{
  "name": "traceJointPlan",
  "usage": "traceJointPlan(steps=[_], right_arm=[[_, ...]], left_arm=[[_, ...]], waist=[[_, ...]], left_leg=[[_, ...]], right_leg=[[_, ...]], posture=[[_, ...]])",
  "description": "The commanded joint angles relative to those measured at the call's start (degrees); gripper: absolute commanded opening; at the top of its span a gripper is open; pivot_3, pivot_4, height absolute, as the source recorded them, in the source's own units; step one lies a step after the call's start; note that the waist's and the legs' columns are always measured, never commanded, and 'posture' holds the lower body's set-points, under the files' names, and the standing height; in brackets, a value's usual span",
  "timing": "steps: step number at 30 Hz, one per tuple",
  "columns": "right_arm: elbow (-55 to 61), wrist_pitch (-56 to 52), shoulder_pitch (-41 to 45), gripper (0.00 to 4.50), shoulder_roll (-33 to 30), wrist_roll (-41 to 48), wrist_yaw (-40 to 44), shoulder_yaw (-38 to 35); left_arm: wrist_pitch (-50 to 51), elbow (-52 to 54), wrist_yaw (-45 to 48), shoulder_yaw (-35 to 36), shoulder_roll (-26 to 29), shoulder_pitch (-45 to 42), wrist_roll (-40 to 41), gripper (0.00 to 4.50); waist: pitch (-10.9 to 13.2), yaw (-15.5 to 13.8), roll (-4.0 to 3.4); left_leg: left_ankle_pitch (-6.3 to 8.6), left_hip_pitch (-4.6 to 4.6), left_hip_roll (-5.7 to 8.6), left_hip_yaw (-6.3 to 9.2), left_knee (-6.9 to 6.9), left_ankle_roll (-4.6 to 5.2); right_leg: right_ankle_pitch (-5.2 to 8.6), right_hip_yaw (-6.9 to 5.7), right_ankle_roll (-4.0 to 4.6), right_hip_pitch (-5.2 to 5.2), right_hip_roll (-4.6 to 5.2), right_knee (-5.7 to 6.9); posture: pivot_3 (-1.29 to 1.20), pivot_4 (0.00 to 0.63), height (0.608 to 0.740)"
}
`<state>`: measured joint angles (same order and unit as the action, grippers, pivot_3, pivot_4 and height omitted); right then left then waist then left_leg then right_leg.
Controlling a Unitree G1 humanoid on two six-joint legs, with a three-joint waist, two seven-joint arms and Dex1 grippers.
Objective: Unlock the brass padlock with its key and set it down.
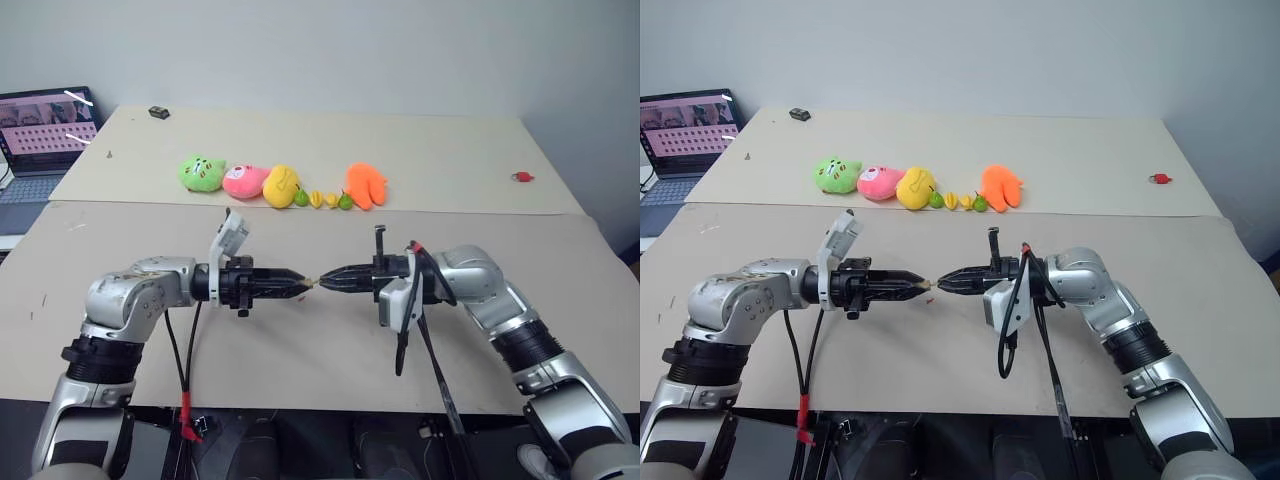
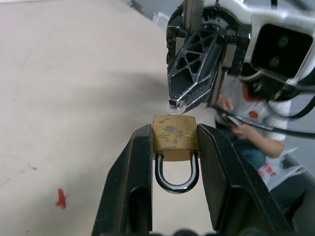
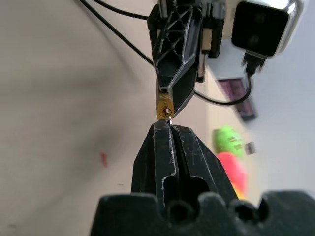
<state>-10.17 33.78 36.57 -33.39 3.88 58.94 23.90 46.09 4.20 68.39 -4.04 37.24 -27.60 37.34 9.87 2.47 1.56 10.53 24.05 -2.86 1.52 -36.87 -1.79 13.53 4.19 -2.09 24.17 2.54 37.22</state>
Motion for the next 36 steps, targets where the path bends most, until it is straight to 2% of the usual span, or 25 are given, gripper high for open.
traceJointPlan(steps=[1,6,8,11,12,16,20,21,23,36], right_arm=[[2.2,-15.5,-0.2,0.04,0.5,6.1,3.4,-1.4],[7.6,-36.0,-2.7,0.04,-1.6,13.5,8.6,-2.1],[9.8,-39.8,-3.8,0.04,-2.7,15.0,10.5,-2.4],[6.4,-29.8,-2.6,0.04,0.3,6.8,3.9,-3.3],[5.4,-27.5,-2.0,0.04,1.4,6.3,3.0,-4.1],[2.3,-20.2,-0.5,0.04,3.9,2.9,-0.7,-6.2],[-1.9,-9.3,1.6,1.08,4.2,-4.1,-4.5,-5.9],[-2.9,-7.2,2.0,1.6,4.3,-5.3,-5.7,-6.0],[-4.2,-4.4,2.2,2.24,4.4,-6.3,-7.0,-6.4],[-7.5,17.0,0.4,2.24,0.9,-4.6,-5.3,-5.6]], left_arm=[[-5.3,4.2,2.5,-1.4,-0.1,0.7,-1.2,0.83],[-6.0,4.3,2.1,-1.0,-0.5,1.1,-1.4,0.83],[-5.8,4.3,2.1,-0.9,-0.3,1.3,-1.4,0.83],[-5.0,4.7,1.9,-0.5,-0.2,1.7,-0.9,0.83],[-4.6,4.8,1.7,-0.4,-0.2,1.7,-0.7,0.83],[-3.7,5.1,1.3,0.0,-0.5,1.7,-0.3,0.83],[-2.7,4.9,0.9,0.4,-0.9,1.4,0.1,0.83],[-2.5,4.8,0.8,0.4,-0.9,1.3,0.2,0.83],[-2.2,4.8,0.7,0.5,-0.9,1.3,0.5,0.83],[-0.5,5.3,-0.2,1.1,-0.5,1.7,2.2,0.83]], waist=[[0.0,-0.1,0.0],[0.0,-0.3,0.0],[0.0,-0.4,0.0],[0.0,-0.2,0.0],[0.0,0.0,0.0],[0.0,0.1,0.0],[0.0,-0.4,0.02],[0.0,-0.5,0.03],[0.0,-0.4,0.03],[0.0,0.0,0.04]], left_leg=[[0.0,0.0,0.0,0.0,0.0,0.0],[0.0,0.01,0.01,0.0,-0.02,0.0],[0.0,0.04,0.01,0.0,-0.02,0.0],[0.0,0.02,0.0,0.0,-0.02,0.01],[0.0,0.01,0.0,-0.01,-0.02,0.0],[0.0,-0.02,-0.02,0.0,-0.01,0.01],[0.0,0.04,0.0,-0.02,-0.02,0.0],[0.0,0.06,0.02,-0.02,-0.02,0.0],[0.0,0.07,0.02,-0.01,-0.02,0.0],[0.0,0.04,0.01,0.0,-0.01,0.0]], right_leg=[[0.0,0.0,0.0,0.0,0.0,0.01],[0.01,-0.01,0.0,0.0,0.01,0.02],[0.02,-0.02,0.0,0.01,0.01,0.01],[0.04,-0.03,-0.05,0.01,0.01,0.0],[0.22,-0.02,-0.35,0.05,-0.01,0.0],[0.26,-0.02,-0.42,0.04,-0.03,0.03],[0.25,-0.02,-0.42,0.03,0.0,-0.02],[0.24,-0.02,-0.41,0.04,0.03,-0.02],[0.17,-0.02,-0.31,0.05,0.02,-0.02],[0.1,-0.02,-0.17,0.02,0.01,-0.01]], posture=[[0.0,0.15,0.717],[0.0,0.15,0.717],[0.0,0.15,0.717],[0.0,0.15,0.717],[0.0,0.15,0.717],[0.0,0.15,0.717],[0.0,0.15,0.717],[0.0,0.15,0.717],[0.0,0.15,0.717],[0.0,0.15,0.717]])
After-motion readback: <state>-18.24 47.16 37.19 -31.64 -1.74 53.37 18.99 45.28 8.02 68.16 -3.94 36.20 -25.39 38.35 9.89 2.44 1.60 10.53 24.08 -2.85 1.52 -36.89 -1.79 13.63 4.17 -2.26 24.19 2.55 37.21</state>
